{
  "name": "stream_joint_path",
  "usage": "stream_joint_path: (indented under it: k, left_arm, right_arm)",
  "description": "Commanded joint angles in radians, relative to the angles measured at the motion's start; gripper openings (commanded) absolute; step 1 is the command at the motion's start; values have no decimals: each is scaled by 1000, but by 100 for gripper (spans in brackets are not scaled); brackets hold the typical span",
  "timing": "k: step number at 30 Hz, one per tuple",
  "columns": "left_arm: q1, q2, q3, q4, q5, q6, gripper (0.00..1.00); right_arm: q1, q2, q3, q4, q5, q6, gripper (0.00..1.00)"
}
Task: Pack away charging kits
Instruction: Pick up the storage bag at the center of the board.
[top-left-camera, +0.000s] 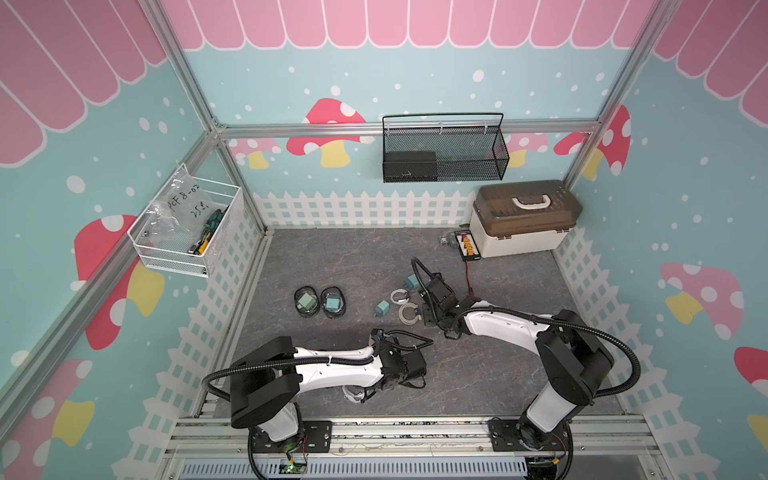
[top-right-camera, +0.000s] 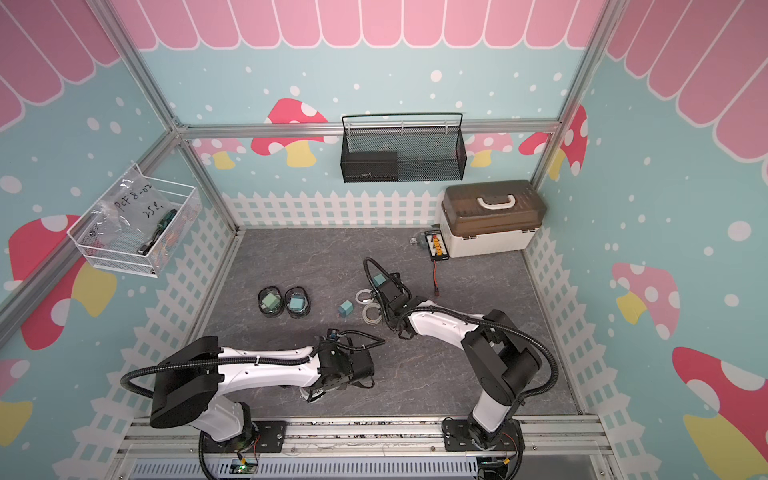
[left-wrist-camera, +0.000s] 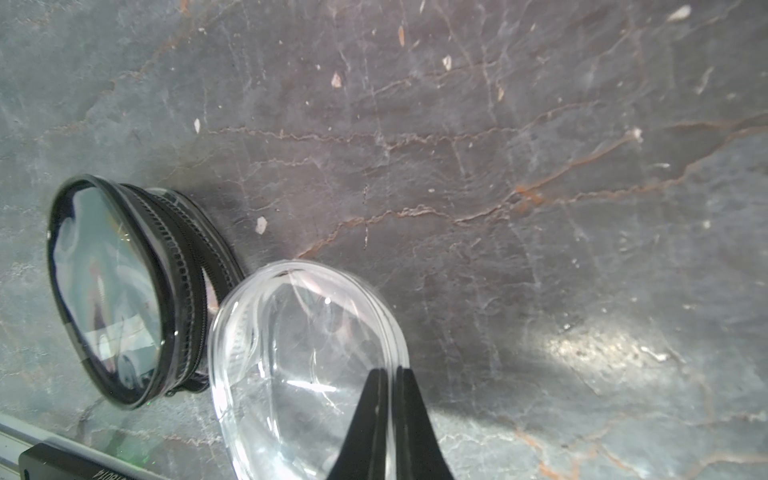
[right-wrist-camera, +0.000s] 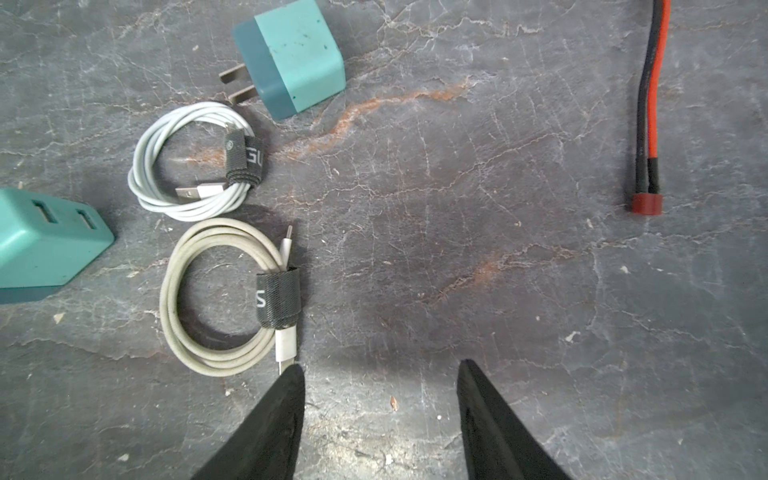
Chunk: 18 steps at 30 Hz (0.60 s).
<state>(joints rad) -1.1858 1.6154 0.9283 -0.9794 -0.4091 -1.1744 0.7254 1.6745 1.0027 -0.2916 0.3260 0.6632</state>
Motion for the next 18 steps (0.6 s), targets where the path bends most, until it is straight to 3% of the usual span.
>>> stream_joint_path:
  k: [1,4,18]
  left_arm:
    - [6,-53,-10,8,-7,0,4]
    - [17,-99,-14,8,-4,18,0]
    - [127,-384,-73,7,7,103,0]
  right_arm:
    - [-4,18,23,1,-8,9,58]
    - [-6,53,63,-7,-12,0,58]
    - [-4,298,279,-123,-64,-40,55]
